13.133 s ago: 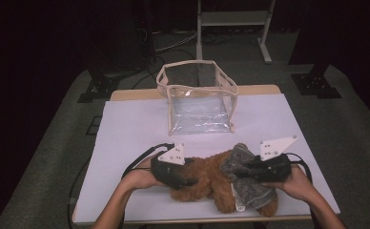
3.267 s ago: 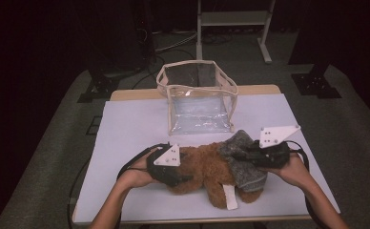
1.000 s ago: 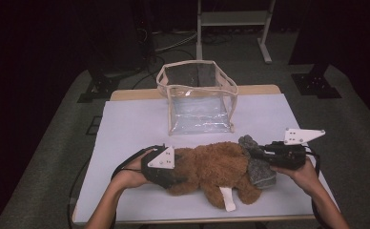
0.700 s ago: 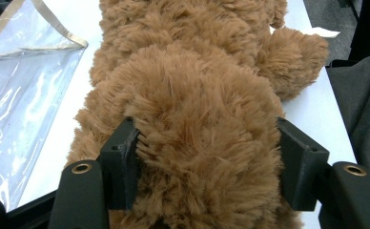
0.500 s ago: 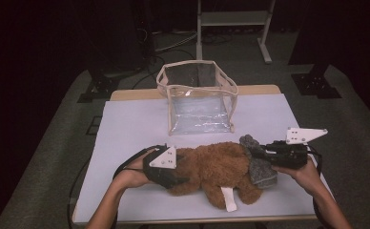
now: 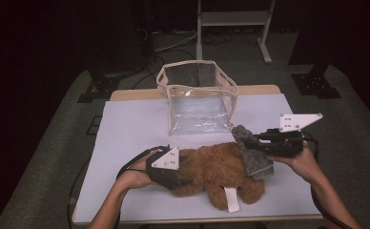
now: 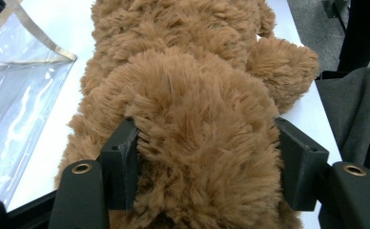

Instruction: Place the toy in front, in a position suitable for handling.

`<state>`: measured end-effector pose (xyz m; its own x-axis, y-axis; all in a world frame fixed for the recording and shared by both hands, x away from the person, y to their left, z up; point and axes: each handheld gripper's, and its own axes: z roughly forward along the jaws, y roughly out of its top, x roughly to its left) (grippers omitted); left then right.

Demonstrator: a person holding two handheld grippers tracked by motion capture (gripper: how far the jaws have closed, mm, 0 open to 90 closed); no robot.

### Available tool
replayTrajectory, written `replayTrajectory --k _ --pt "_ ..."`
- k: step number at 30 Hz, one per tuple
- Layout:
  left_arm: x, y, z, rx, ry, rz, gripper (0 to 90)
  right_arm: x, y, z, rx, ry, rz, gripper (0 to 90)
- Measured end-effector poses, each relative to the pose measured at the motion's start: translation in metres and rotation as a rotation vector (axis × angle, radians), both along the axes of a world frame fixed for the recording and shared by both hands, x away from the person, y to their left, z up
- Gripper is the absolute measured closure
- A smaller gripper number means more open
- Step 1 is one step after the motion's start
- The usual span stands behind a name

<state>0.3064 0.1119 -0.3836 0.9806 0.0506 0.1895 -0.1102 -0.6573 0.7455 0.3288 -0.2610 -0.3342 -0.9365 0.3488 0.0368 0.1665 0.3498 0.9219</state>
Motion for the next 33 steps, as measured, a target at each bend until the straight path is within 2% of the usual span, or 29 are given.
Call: replayTrajectory --k 4,8,10,14,16,18,19,20,24,26,27,30,31,33 --pt "-0.001 0.001 0.000 0.000 -0.005 0.000 34.8 0.008 0.024 -0.004 -0.085 0.035 0.051 75.9" --pt "-0.001 0.004 0.002 -0.006 -0.004 0.001 33.3 0.006 0.029 -0.018 -0.129 0.105 0.078 76.3" --pt "0.000 0.006 0.007 -0.012 -0.007 0.007 30.6 0.001 0.028 -0.022 -0.130 0.107 0.078 76.9" --pt "0.003 0.011 0.020 -0.072 0.021 0.013 29.6 -0.012 0.028 -0.031 -0.128 0.115 0.101 77.5" --pt "0.007 0.011 0.023 -0.096 0.059 0.026 29.5 -0.018 0.029 -0.035 -0.132 0.121 0.122 77.5" --pt "0.010 0.007 0.019 -0.050 0.091 0.036 31.7 -0.022 0.030 -0.036 -0.134 0.111 0.123 77.5" --pt "0.010 0.005 0.014 -0.039 0.116 0.034 32.8 -0.023 0.030 -0.035 -0.139 0.109 0.122 77.6" --pt "0.009 0.004 0.011 -0.050 0.123 0.025 34.4 -0.024 0.031 -0.033 -0.151 0.105 0.121 77.5" --pt "0.006 0.001 0.006 -0.038 0.113 0.022 36.3 -0.025 0.041 -0.016 -0.191 0.065 0.121 77.7" --pt "0.005 -0.001 0.006 -0.032 0.102 0.020 36.9 -0.023 0.055 -0.006 -0.205 0.028 0.139 77.7" --pt "0.004 -0.003 0.007 -0.023 0.093 0.018 36.9 -0.022 0.061 -0.004 -0.212 0.026 0.145 77.7" --pt "0.002 -0.006 0.009 0.003 0.062 0.016 36.9 -0.018 0.084 -0.009 -0.267 0.006 0.168 77.5" --pt "0.001 -0.005 0.010 0.006 0.053 0.020 36.8 -0.017 0.086 -0.012 -0.277 0.007 0.167 77.6" --pt "-0.001 0.000 0.014 -0.022 0.048 0.026 37.1 -0.016 0.081 -0.019 -0.269 0.009 0.154 77.9"
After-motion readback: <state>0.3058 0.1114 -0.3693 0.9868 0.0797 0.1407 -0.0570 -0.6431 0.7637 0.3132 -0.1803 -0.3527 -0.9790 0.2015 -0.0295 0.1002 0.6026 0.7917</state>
